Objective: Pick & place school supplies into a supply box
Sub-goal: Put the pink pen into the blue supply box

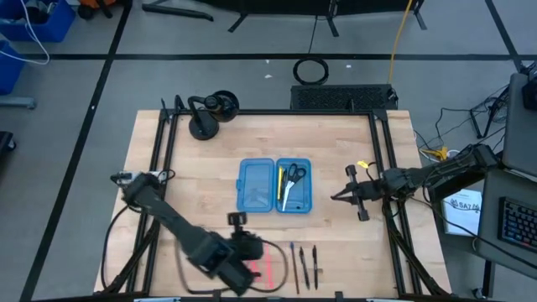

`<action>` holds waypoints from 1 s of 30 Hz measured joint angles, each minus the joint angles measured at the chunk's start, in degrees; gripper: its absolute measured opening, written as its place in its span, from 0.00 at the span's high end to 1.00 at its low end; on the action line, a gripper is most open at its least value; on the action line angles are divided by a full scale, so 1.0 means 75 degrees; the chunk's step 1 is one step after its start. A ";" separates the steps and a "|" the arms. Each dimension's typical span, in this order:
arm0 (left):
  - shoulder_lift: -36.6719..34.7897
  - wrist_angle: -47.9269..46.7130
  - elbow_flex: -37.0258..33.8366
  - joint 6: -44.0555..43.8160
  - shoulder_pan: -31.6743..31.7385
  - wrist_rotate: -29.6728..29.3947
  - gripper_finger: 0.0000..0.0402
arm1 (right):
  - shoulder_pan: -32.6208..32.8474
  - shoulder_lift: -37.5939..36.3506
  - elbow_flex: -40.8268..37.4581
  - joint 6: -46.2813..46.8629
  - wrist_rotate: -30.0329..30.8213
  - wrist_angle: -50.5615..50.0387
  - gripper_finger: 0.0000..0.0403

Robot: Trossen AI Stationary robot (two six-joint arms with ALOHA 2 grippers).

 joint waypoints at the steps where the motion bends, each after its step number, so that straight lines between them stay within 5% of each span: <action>1: -0.0282 0.0111 -0.0293 -0.0001 -0.0036 0.0005 0.94 | -0.0029 -0.0044 0.0000 0.0098 -0.0395 0.0080 1.00; 6: -0.1288 0.0890 -0.1968 0.0875 -0.0025 0.0400 0.95 | -0.0291 -0.0301 0.0000 0.0831 -0.1659 0.0559 1.00; 15: -0.1297 0.3442 -0.3695 0.5343 0.0107 0.1641 0.96 | -0.0753 -0.0695 0.0000 0.0920 -0.1726 0.0441 1.00; 24: -0.1103 0.4719 -0.3707 0.5511 0.0460 0.2538 0.99 | -0.0794 -0.0674 0.0000 0.0976 -0.1002 0.0512 1.00; 30: -0.0481 0.4299 -0.3717 0.5885 0.0268 0.2687 0.86 | -0.0794 -0.0673 0.0000 0.1178 -0.0496 0.0447 1.00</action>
